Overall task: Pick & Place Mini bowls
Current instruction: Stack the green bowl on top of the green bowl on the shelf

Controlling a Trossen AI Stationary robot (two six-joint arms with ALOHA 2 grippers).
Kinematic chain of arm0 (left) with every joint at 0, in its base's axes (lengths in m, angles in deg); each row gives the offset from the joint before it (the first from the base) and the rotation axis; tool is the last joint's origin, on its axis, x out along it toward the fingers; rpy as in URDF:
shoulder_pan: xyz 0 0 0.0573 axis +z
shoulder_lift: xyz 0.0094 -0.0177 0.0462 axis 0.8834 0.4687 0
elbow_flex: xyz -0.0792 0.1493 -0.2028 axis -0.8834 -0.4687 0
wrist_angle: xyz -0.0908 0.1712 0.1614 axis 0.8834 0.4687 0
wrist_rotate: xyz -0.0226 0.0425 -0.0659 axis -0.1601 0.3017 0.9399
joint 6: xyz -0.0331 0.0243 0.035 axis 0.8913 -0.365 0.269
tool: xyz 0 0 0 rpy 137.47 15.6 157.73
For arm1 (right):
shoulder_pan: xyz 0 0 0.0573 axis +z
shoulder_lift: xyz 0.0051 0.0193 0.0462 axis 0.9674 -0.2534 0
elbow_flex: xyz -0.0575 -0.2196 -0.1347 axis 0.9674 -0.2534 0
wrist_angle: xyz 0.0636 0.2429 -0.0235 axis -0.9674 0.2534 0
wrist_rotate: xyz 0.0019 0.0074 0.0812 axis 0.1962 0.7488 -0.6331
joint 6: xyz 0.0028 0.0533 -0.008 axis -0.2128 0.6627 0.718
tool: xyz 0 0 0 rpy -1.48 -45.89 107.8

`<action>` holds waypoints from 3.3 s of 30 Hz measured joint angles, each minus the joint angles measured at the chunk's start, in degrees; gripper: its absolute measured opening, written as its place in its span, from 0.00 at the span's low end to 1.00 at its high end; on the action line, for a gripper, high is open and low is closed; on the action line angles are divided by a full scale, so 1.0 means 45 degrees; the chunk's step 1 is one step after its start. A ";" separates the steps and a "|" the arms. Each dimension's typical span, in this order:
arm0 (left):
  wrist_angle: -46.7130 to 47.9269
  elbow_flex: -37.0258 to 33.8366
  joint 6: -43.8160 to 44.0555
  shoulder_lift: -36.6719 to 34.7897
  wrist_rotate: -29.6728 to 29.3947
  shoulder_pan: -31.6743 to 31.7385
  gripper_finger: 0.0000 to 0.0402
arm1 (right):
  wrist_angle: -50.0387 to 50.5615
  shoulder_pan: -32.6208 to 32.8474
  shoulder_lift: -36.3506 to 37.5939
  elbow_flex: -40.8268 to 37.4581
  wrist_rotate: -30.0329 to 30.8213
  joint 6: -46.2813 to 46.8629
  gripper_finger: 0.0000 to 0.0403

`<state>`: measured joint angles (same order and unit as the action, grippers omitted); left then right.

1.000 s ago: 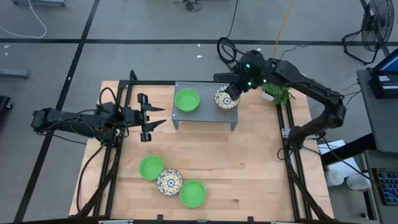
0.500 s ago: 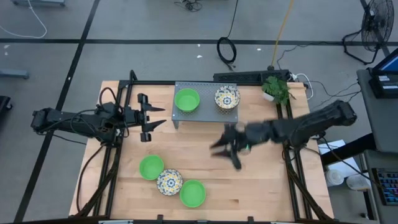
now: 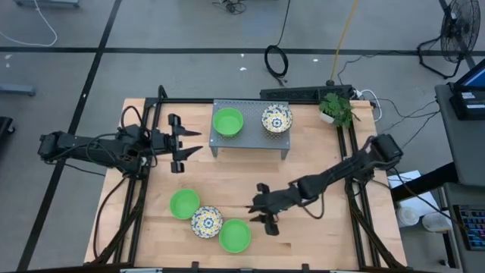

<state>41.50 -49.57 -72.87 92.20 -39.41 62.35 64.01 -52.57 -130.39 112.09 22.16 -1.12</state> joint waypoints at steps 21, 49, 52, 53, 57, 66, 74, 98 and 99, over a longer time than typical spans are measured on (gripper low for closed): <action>-0.0280 -0.0005 -0.0120 0.0332 -0.0008 -0.0002 0.48 | 0.7033 -0.0655 -0.3039 0.5329 -0.2379 0.1814 0.32; 0.9521 0.7772 0.5657 1.0664 -0.0234 -0.5922 0.48 | 0.0438 0.2732 0.8697 -0.3261 0.6335 -0.5031 0.23; 0.9531 0.8406 0.6560 1.1499 -0.0174 -0.5773 0.48 | -0.1467 0.2519 0.9821 -0.4407 0.6300 -0.7017 0.23; 0.9568 0.8625 0.6662 1.1767 -0.0035 -0.5720 0.48 | -0.1983 0.2441 1.0100 -0.4662 0.6305 -0.7599 0.23; 0.9924 0.9473 0.7294 1.2741 0.0868 -0.5482 0.48 | -0.3203 0.2276 1.1080 -0.5448 0.6298 -0.8682 0.23; 1.0785 0.9772 0.7729 1.4343 0.0915 -0.5338 0.48 | -0.4008 0.2277 1.1696 -0.6608 0.6252 -0.9493 0.23; 1.0927 0.9782 0.8282 1.4955 0.0610 -0.5117 0.48 | -0.4275 0.2277 1.1696 -0.6617 0.6242 -0.9800 0.23; 1.2732 0.9782 0.9137 1.4981 -0.2603 -0.3901 0.48 | -0.3921 0.2277 1.1552 -0.6617 0.6237 -0.8988 0.23; 1.2736 0.9782 0.9322 1.4981 -0.2590 -0.3812 0.48 | -0.3900 0.2277 1.1524 -0.6617 0.6237 -0.8984 0.23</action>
<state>98.82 -5.55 -30.92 159.61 -51.07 45.20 46.46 -42.33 -78.53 82.31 50.23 -41.55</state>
